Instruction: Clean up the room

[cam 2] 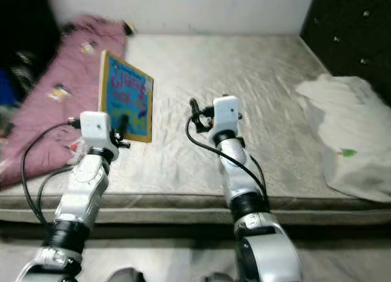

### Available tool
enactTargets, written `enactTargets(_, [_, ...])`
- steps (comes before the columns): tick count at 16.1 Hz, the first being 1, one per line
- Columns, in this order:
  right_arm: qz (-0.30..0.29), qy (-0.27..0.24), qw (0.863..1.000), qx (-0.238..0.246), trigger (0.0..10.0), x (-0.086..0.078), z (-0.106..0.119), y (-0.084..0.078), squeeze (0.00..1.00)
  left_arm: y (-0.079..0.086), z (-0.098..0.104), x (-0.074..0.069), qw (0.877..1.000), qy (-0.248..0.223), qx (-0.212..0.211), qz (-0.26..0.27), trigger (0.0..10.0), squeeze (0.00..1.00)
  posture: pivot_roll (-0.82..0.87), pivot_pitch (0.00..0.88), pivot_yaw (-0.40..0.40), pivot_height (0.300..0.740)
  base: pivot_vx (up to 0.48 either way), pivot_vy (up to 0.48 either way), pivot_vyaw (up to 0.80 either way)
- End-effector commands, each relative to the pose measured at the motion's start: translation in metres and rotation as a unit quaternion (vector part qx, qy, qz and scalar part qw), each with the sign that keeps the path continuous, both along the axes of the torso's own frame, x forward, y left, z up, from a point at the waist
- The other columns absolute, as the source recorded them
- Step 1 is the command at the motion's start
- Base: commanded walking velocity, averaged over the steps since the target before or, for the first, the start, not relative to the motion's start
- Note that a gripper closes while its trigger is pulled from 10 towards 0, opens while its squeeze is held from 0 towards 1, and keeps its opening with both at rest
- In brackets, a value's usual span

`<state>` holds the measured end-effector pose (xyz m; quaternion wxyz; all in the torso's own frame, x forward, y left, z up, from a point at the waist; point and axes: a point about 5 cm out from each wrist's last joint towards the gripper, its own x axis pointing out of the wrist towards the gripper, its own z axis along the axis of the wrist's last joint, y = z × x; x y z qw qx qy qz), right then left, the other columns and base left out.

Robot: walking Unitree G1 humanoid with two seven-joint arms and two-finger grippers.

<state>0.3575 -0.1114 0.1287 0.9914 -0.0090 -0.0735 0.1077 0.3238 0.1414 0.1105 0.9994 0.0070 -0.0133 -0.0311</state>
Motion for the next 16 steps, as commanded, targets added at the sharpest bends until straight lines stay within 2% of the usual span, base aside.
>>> enactTargets(1, [0.001, -0.009, 1.0, 0.002, 10.0, 0.0023, 0.006, 0.0018, 0.0, 0.0029, 0.0121, 0.0021, 1.0, -0.031, -0.003, 0.0, 10.0, 0.0, 0.02, 0.0, 0.009, 0.74, 0.0, 0.0, 0.0])
enactTargets(13, [-0.002, -0.008, 1.0, 0.005, 10.0, 0.0032, 0.0064, 0.001, 0.0, 0.0014, 0.0115, 0.0014, 0.999, -0.032, -0.012, -0.011, 10.0, 0.0, 0.01, 0.0, 0.008, 0.74, 0.337, 0.0, 0.0])
enactTargets(16, [-0.007, -0.006, 1.0, 0.005, 10.0, 0.0031, 0.0047, -0.0043, 0.0, 0.0003, 0.0122, 0.0008, 0.999, -0.038, -0.016, -0.001, 10.0, 0.0, 0.02, 0.0, 0.007, 0.74, 0.0, 0.0, 0.0])
